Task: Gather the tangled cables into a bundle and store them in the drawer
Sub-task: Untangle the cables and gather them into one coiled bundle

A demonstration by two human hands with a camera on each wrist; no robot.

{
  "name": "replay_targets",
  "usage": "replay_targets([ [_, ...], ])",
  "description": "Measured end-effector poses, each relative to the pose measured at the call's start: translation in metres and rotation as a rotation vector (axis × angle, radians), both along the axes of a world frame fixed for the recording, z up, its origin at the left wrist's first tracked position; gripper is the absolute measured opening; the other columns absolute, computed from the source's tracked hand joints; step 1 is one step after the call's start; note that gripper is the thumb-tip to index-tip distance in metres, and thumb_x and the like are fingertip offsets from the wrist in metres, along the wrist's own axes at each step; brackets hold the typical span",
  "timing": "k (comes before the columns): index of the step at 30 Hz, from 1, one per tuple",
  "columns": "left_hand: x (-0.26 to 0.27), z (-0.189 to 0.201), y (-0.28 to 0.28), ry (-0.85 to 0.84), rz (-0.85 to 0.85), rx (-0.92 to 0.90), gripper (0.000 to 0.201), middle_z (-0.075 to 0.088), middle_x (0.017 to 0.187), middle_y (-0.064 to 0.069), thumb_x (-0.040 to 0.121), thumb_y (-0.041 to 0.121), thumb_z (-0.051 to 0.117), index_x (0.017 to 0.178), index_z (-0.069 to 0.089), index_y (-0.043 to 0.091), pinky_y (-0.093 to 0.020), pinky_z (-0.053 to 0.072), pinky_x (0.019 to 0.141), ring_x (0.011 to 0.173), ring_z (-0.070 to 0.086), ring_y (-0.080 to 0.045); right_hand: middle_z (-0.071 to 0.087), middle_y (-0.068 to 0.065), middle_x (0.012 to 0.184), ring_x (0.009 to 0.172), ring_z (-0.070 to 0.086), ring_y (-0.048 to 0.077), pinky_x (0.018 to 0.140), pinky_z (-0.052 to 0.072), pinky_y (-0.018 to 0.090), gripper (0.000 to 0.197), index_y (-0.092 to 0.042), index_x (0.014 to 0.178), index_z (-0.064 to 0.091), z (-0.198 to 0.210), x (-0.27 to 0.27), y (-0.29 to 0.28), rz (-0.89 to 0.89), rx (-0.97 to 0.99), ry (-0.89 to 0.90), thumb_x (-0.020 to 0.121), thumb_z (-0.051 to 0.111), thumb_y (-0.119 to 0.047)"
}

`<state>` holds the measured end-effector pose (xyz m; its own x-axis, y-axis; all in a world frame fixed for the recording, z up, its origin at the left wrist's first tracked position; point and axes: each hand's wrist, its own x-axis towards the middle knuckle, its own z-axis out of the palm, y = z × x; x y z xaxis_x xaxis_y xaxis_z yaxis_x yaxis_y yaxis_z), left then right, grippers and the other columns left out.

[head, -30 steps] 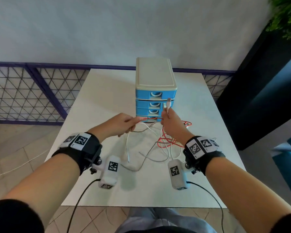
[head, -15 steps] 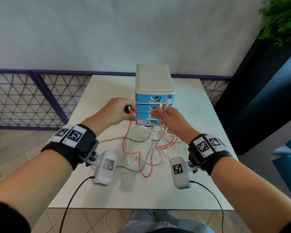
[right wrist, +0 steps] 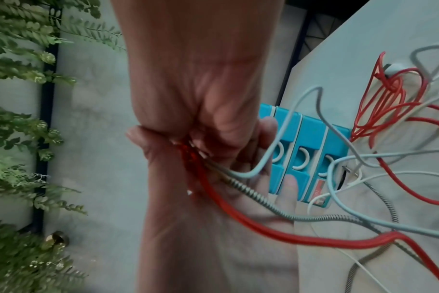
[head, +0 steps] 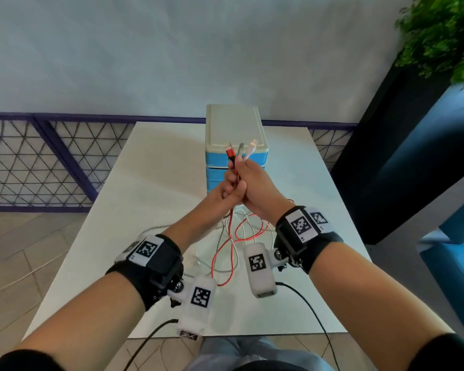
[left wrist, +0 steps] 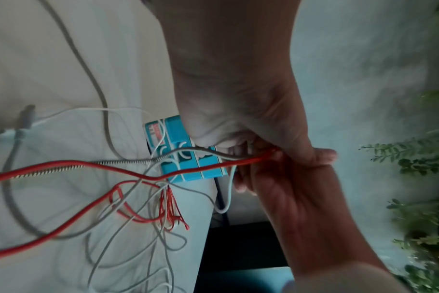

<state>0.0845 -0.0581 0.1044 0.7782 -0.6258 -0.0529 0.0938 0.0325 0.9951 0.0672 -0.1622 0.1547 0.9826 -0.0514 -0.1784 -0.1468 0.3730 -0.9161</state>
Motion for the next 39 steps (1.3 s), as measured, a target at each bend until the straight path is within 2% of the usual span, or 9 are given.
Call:
replay_targets([
  [5,0.008,-0.004,-0.003,-0.299,-0.124,0.259,0.042,0.052,0.071,-0.001,0.078,0.055,0.067,0.083,0.058,0.014,-0.026,0.038,0.069,0.067,0.048,-0.009,0.031,-0.004,0.055,0.038,0.028,0.007,0.036,0.027,0.018,0.030,-0.015,0.083,0.046,0.004,0.000,-0.017,-0.003,-0.099,0.041,0.105,0.031,-0.030],
  [11,0.022,-0.046,-0.015,-0.967,-0.227,0.604,0.011,0.061,0.079,0.010,0.087,0.046,0.051,0.086,0.050,0.035,-0.034,0.044,0.079,0.080,0.058,-0.013,0.031,-0.009,0.052,0.039,0.022,0.006,0.036,0.017,0.019,0.032,-0.020,0.078,0.046,0.004,-0.009,-0.042,-0.043,-0.378,0.110,0.103,0.027,-0.029],
  [13,0.027,-0.061,-0.004,-0.902,-0.201,0.791,0.028,0.067,0.116,0.006,0.091,0.044,0.052,0.117,0.059,0.035,-0.031,0.037,0.097,0.116,0.057,-0.018,0.031,-0.008,0.054,0.039,0.022,0.006,0.037,0.016,0.019,0.033,-0.020,0.077,0.046,0.011,-0.012,-0.059,-0.106,-0.407,0.109,0.103,0.028,-0.027],
  [15,0.030,-0.076,0.011,-0.778,-0.129,0.916,0.039,0.068,0.115,-0.003,0.093,0.037,0.056,0.128,0.057,0.022,-0.020,0.035,0.087,0.114,0.059,-0.023,0.032,-0.008,0.053,0.038,0.023,0.006,0.036,0.016,0.018,0.034,-0.020,0.076,0.047,0.017,-0.017,-0.080,-0.179,-0.389,0.130,0.103,0.027,-0.026],
  [21,0.038,-0.098,0.018,-0.670,-0.060,0.914,0.026,0.068,0.090,0.003,0.089,0.037,0.061,0.111,0.062,0.023,-0.025,0.038,0.085,0.094,0.066,-0.022,0.032,-0.004,0.055,0.032,0.024,0.005,0.034,0.019,0.016,0.034,-0.017,0.077,0.046,0.022,-0.033,-0.109,-0.245,-0.406,0.226,0.103,0.026,-0.025],
  [27,0.036,-0.096,0.009,-0.797,-0.128,1.142,0.013,0.049,0.090,0.009,0.092,0.030,0.052,0.085,0.041,0.030,-0.055,0.008,0.109,0.100,0.041,-0.016,0.035,-0.002,0.057,0.044,0.026,0.011,0.041,0.022,0.024,0.030,-0.014,0.084,0.052,0.022,-0.043,-0.120,-0.267,-0.711,0.177,0.102,0.030,-0.025],
  [34,0.029,-0.085,0.000,-0.851,-0.091,1.188,0.010,0.054,0.106,0.006,0.091,0.033,0.047,0.099,0.048,0.027,-0.041,0.024,0.088,0.106,0.047,-0.023,0.035,-0.001,0.058,0.043,0.025,0.010,0.035,0.022,0.020,0.032,-0.013,0.084,0.052,0.018,-0.045,-0.117,-0.205,-0.756,0.225,0.103,0.030,-0.025],
  [36,0.029,-0.082,-0.002,-0.666,-0.075,1.145,0.021,0.060,0.107,0.002,0.092,0.040,0.049,0.108,0.057,0.029,-0.040,0.026,0.090,0.109,0.051,-0.025,0.036,-0.001,0.058,0.044,0.027,0.011,0.037,0.023,0.022,0.032,-0.013,0.086,0.053,0.015,-0.045,-0.118,-0.230,-0.752,0.187,0.103,0.030,-0.026],
  [39,0.034,-0.075,0.009,-0.414,-0.029,0.914,0.019,0.064,0.084,0.005,0.086,0.046,0.060,0.083,0.064,0.028,-0.032,0.037,0.083,0.090,0.059,-0.020,0.035,-0.003,0.058,0.043,0.029,0.009,0.040,0.027,0.022,0.025,-0.012,0.091,0.052,0.009,-0.046,-0.123,-0.209,-0.568,0.095,0.103,0.038,-0.027],
])
